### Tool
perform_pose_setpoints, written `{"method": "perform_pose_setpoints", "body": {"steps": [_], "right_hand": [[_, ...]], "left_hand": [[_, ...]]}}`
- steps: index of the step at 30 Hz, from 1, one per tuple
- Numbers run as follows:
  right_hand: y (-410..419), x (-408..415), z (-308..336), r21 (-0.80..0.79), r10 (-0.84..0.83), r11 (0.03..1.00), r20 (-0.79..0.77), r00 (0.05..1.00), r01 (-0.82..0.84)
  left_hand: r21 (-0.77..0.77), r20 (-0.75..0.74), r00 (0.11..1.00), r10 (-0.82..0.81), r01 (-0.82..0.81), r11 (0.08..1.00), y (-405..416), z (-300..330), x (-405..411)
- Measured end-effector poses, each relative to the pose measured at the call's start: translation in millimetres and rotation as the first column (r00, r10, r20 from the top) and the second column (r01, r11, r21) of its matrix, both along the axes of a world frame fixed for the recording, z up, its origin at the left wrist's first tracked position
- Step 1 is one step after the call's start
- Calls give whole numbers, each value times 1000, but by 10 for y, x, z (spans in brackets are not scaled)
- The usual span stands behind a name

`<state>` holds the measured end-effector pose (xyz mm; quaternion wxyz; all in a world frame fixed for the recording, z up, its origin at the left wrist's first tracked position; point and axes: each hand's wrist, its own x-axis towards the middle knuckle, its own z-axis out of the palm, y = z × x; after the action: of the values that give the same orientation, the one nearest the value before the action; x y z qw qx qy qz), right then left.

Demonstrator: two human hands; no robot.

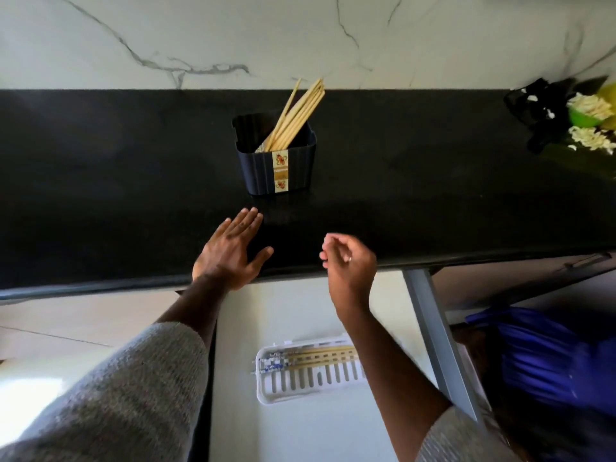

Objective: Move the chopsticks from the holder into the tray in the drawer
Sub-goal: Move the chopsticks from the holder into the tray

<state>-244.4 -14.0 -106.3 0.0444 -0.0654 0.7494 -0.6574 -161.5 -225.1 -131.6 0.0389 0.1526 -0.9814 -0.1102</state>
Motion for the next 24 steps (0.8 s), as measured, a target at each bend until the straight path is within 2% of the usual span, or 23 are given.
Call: {"method": "perform_pose_setpoints", "body": {"steps": [5, 9, 12, 21, 24], "right_hand": [[-425, -490, 400, -39, 9, 999, -53, 999, -11], [-691, -810, 693, 44, 11, 999, -153, 988, -4], [-877, -1047, 859, 69, -8, 997, -162, 987, 20], [-1346, -1573, 1050, 120, 22, 992, 67, 998, -30], [-1459, -1669, 1147, 126, 40, 990, 213, 976, -69]], "left_hand": [[35, -4, 1000, 13, -13, 999, 11, 12, 0], [29, -13, 1000, 26, -26, 999, 14, 14, -23], [30, -30, 999, 41, -41, 999, 23, 4, -24], [6, -9, 999, 34, -34, 999, 5, -30, -25], [12, -21, 999, 33, -33, 999, 3, -22, -24]]}}
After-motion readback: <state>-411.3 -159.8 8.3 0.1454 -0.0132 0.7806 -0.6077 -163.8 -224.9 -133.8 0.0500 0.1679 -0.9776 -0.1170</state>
